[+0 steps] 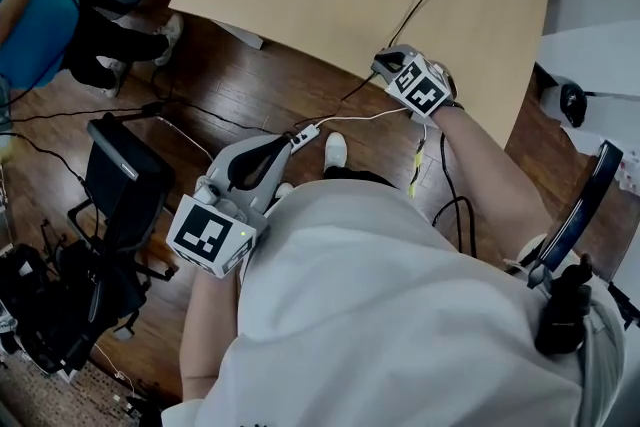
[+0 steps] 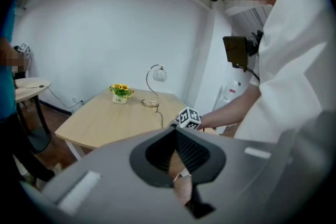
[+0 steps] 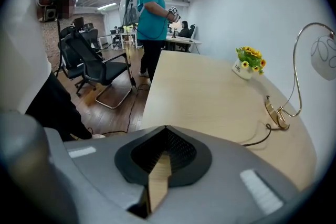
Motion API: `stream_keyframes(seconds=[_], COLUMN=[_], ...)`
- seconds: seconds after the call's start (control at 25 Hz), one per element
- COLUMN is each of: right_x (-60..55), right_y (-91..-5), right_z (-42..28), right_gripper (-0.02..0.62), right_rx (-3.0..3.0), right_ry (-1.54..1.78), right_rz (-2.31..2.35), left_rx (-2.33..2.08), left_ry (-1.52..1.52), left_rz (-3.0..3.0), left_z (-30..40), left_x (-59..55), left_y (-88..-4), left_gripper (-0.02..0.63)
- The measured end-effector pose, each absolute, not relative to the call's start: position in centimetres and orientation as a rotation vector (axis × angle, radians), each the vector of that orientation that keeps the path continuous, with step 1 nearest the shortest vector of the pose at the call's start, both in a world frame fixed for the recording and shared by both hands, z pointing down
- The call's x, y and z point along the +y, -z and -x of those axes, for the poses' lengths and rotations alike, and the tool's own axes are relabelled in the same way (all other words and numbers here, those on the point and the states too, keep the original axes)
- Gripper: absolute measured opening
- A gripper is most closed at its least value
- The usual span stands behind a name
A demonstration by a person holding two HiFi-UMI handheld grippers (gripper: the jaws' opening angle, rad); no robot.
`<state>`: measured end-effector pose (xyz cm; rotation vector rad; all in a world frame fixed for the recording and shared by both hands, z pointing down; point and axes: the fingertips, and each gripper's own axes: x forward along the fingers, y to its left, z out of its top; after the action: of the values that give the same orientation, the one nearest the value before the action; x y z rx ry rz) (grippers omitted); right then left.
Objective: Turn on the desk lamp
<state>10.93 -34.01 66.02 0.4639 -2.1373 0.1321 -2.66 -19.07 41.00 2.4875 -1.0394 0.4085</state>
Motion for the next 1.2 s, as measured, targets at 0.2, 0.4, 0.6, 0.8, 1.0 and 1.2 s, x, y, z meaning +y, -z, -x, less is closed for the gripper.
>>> stream_keyframes(seconds=[0.2,0.4,0.6,0.8,1.0,1.2], right_x=[-34.1,-34.1,-33.9,-34.0,-33.9,-34.0], right_y=[-67.0,-67.3,-67.5,-67.5,-67.0,-67.2], right_z=[-10.6,-10.6,-10.8,-10.7,-10.7,-10.8], right_gripper=[0.002,0.002,0.002,0.002,0.002,0.0], right_rx=[-2.117,-2.114,-2.117,-2.16,-2.187,-2.242], right_ry=[-0.148,-0.156,-0.179,-0.191,-0.163,-0.194], right_rz=[-0.454,-0.455,-0.47,-0.495,-0.526,-0.605], left_rx=[-1.069,-1.075,-1.062,-1.051,-1.031,-1.024], left_ry=[-0.396,-0.393,-0.392,-0.399,-0.409,-0.419], left_rz=[-2.466,-2.46,-2.467,-2.476,-2.487,-2.488], left_z=[3.2,3.6,3.5,3.3,2.9,2.8], left_x=[-19.3,-19.6,-20.0,-20.6,-20.7,-20.9], left_y=[-40.9,-41.0,-40.9,-40.9,-40.9,-41.0], left_gripper=[0.017,0.017,0.017,0.017,0.017,0.017])
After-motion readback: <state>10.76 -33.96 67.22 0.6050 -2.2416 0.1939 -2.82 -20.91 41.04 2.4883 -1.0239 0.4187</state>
